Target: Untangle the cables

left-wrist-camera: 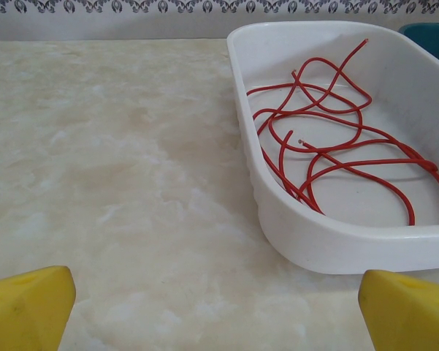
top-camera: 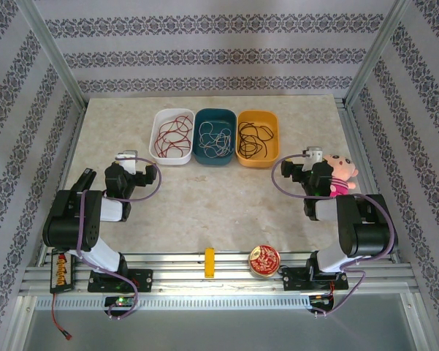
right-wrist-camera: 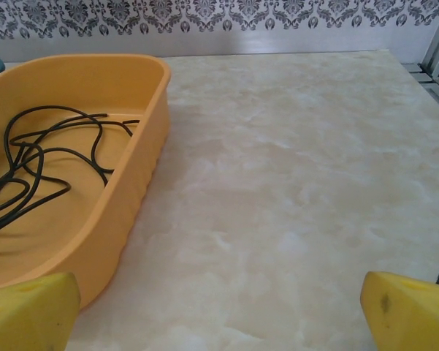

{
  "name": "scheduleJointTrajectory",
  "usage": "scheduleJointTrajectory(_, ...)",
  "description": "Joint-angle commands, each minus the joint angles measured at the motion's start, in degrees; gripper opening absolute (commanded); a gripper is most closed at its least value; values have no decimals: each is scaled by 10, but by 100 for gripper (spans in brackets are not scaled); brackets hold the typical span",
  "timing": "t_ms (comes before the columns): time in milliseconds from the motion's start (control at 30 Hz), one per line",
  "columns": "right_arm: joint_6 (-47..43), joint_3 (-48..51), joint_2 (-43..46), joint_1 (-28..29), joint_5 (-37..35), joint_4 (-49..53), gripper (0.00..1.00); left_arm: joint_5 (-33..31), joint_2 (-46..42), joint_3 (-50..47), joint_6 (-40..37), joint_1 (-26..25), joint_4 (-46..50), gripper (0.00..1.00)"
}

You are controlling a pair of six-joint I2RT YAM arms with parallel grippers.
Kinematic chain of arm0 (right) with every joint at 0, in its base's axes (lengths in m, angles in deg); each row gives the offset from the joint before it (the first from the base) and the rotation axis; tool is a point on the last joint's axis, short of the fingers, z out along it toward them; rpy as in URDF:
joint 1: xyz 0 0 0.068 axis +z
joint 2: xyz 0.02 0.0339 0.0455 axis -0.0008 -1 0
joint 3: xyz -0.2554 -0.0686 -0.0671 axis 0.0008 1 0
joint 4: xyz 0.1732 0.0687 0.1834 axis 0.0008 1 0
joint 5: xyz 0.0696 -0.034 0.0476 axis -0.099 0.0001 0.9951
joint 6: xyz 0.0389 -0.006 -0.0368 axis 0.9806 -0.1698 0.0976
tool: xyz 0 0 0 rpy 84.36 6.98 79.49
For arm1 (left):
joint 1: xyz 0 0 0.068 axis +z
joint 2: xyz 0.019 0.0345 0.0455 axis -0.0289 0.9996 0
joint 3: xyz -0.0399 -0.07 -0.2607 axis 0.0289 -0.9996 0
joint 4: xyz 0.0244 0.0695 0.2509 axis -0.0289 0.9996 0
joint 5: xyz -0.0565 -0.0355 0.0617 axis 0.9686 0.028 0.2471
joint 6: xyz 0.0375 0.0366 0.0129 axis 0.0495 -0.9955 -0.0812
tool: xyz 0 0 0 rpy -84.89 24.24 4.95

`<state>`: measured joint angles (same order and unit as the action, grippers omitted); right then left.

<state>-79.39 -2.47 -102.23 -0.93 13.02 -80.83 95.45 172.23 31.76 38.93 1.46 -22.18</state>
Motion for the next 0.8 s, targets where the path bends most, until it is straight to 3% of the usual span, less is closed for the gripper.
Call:
scheduleJointTrajectory(0, 8, 0, 0, 12, -84, -19, 98, 0, -2, 1, 7, 4, 4, 99)
scheduleJointTrajectory(67, 9, 4, -1, 34, -160, -30, 98, 0, -2, 2, 7, 4, 4, 99)
scheduleJointTrajectory(767, 7, 4, -1, 37, -163, -31, 98, -1, -2, 3, 6, 3, 8, 99)
